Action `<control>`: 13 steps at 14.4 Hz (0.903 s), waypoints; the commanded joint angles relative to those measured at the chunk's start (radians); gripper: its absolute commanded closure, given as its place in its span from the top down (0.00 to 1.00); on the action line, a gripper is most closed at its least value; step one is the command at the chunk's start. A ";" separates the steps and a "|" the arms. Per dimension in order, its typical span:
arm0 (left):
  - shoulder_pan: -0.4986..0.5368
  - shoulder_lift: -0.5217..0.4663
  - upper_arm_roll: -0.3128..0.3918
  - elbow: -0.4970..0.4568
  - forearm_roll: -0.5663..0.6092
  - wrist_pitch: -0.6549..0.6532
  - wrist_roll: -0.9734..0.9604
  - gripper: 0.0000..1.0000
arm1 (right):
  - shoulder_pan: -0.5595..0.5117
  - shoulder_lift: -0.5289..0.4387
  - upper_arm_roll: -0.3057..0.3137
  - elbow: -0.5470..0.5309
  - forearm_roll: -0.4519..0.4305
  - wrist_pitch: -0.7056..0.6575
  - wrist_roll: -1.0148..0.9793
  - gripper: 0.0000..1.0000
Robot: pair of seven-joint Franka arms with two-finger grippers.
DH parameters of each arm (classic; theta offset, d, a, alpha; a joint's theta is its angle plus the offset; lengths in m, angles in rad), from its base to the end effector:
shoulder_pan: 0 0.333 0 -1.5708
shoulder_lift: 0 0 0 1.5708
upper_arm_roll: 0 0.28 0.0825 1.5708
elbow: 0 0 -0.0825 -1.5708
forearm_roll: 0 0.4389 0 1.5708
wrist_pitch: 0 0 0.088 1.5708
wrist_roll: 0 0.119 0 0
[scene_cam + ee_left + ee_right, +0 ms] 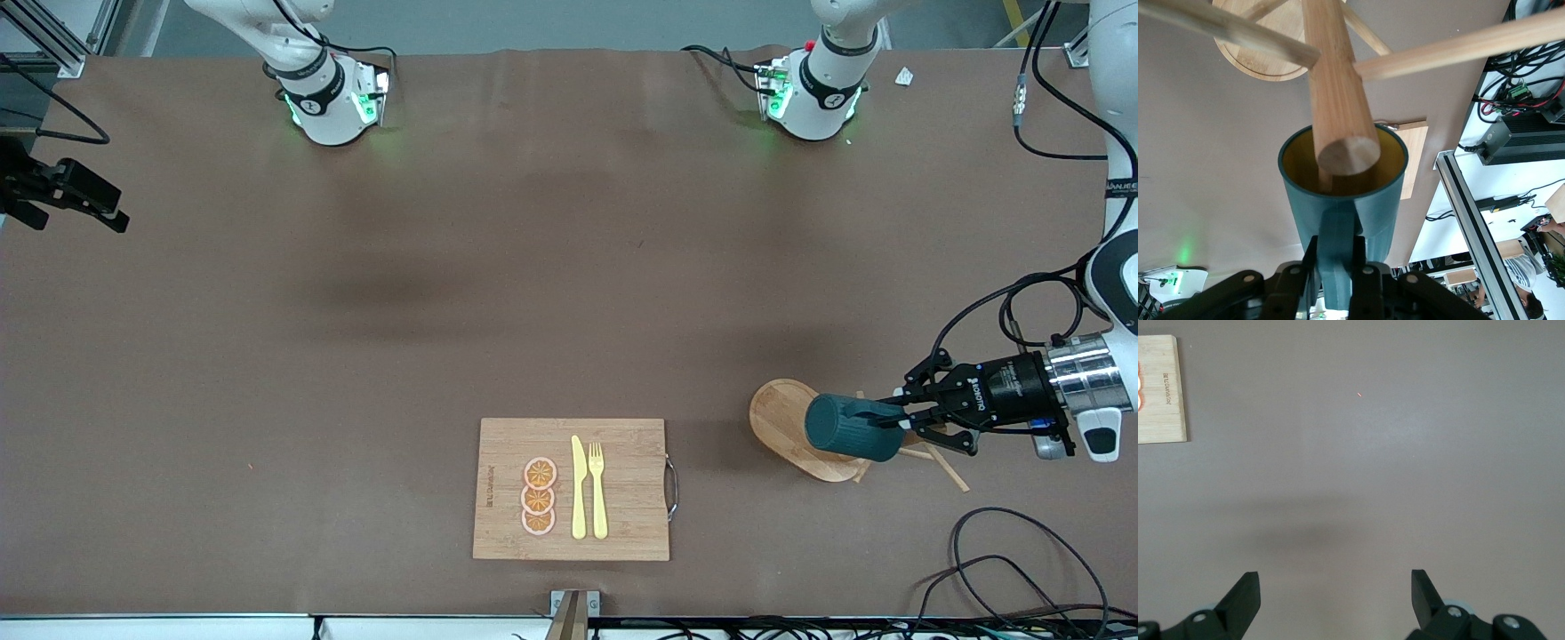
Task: Pass cup and hang on rack
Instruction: 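Slide the mug onto a rack peg with the left gripper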
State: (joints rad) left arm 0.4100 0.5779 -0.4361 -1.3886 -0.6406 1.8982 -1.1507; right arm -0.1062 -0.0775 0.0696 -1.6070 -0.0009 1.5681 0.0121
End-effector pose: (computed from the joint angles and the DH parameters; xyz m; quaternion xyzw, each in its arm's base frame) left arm 0.7460 -0.0163 0.3640 0.6949 0.5937 -0.2340 0.3315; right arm 0.5879 -0.0203 0.6035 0.9995 -0.0244 0.0192 0.0034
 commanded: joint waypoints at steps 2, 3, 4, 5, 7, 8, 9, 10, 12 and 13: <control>0.018 0.020 -0.006 0.017 -0.002 -0.021 0.002 0.01 | -0.010 -0.008 0.007 0.001 0.005 -0.010 -0.009 1.00; 0.018 0.020 -0.006 0.017 -0.002 -0.021 0.002 0.02 | -0.010 -0.008 0.007 -0.001 0.005 -0.008 -0.009 1.00; 0.018 0.023 -0.004 0.017 -0.002 -0.021 0.002 0.02 | -0.010 -0.008 0.007 -0.001 0.005 -0.010 -0.009 1.00; 0.021 0.028 -0.004 0.017 -0.002 -0.021 0.002 0.02 | -0.010 -0.008 0.007 -0.001 0.005 -0.010 -0.009 1.00; 0.023 0.028 -0.004 0.017 -0.001 -0.019 0.002 0.02 | -0.010 -0.008 0.007 -0.001 0.005 -0.010 -0.009 1.00; 0.023 0.028 -0.004 0.017 -0.001 -0.019 0.002 0.03 | -0.010 -0.008 0.007 -0.001 0.005 -0.010 -0.009 1.00; 0.023 0.030 -0.004 0.017 -0.001 -0.019 0.002 0.03 | -0.010 -0.008 0.007 -0.001 0.005 -0.010 -0.009 1.00; 0.030 0.036 -0.004 0.017 -0.001 -0.019 0.002 0.04 | -0.012 -0.008 0.007 -0.001 0.005 -0.016 -0.009 1.00; 0.036 0.037 -0.004 0.017 -0.001 -0.019 0.002 0.06 | -0.012 -0.008 0.007 -0.001 0.005 -0.016 -0.009 1.00; 0.036 0.040 -0.004 0.017 -0.001 -0.021 0.002 0.06 | -0.012 -0.008 0.007 -0.001 0.005 -0.016 -0.009 1.00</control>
State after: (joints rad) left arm 0.4372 0.6078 -0.4350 -1.3886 -0.6406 1.8981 -1.1502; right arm -0.1062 -0.0775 0.0695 -1.6070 -0.0008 1.5605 0.0121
